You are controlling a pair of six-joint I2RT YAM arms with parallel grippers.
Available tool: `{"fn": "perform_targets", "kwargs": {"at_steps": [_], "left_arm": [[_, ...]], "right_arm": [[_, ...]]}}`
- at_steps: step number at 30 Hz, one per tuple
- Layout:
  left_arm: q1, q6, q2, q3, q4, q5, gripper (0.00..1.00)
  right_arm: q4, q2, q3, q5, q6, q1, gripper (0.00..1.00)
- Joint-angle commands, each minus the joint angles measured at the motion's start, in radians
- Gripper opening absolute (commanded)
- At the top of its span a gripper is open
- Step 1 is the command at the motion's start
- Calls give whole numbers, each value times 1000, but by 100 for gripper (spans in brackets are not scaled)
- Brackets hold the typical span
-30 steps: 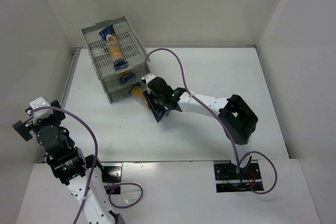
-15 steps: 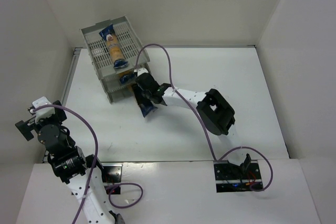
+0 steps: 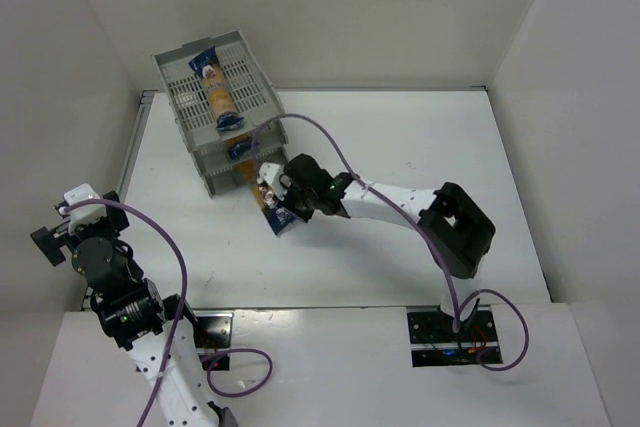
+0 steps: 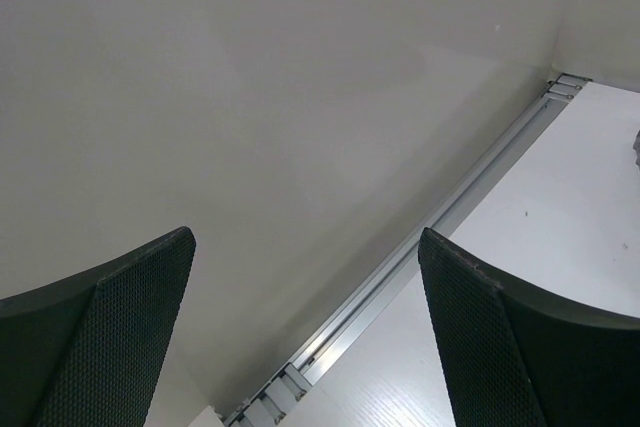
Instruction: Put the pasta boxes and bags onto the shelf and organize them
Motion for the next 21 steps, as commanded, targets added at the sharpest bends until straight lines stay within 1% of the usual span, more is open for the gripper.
{"fn": "perform_targets", "kwargs": {"at_steps": [1, 3, 5, 6, 9, 11, 12, 13, 15, 16, 17, 20, 21], "left_arm": [[-1, 13, -13, 2, 52, 14, 99], [-1, 13, -13, 2, 52, 14, 99], [9, 13, -13, 2, 52, 25, 99], [9, 13, -13, 2, 52, 25, 99], [9, 13, -4, 2, 52, 25, 99], [9, 13, -4, -7, 52, 25, 99], [9, 13, -4, -7, 52, 25, 99], [9, 13, -4, -7, 52, 25, 99], [9, 13, -4, -7, 52, 25, 99], [9, 13, 6, -7, 52, 25, 99], [9, 13, 6, -7, 52, 25, 99], [9, 13, 6, -7, 52, 25, 99], [9, 13, 6, -7, 52, 25, 99]], "right_arm": [[-143, -18, -106, -156, -365, 36, 0], [-118, -18, -121, -129, -402, 47, 0], [-90, 25, -112, -117, -424, 47, 0], [-43, 42, -99, -103, -424, 47, 0], [19, 131, -26, -74, -436, 47, 0], [106, 213, 52, -15, -415, 47, 0], [152, 237, 77, 18, -366, 47, 0], [261, 257, 120, 104, -340, 47, 0], [394, 307, 155, 217, -279, 47, 0], [450, 324, 198, 274, -269, 47, 0], [537, 338, 217, 366, -269, 47, 0], [622, 338, 250, 428, -269, 47, 0], [622, 328, 251, 428, -260, 47, 0]]}}
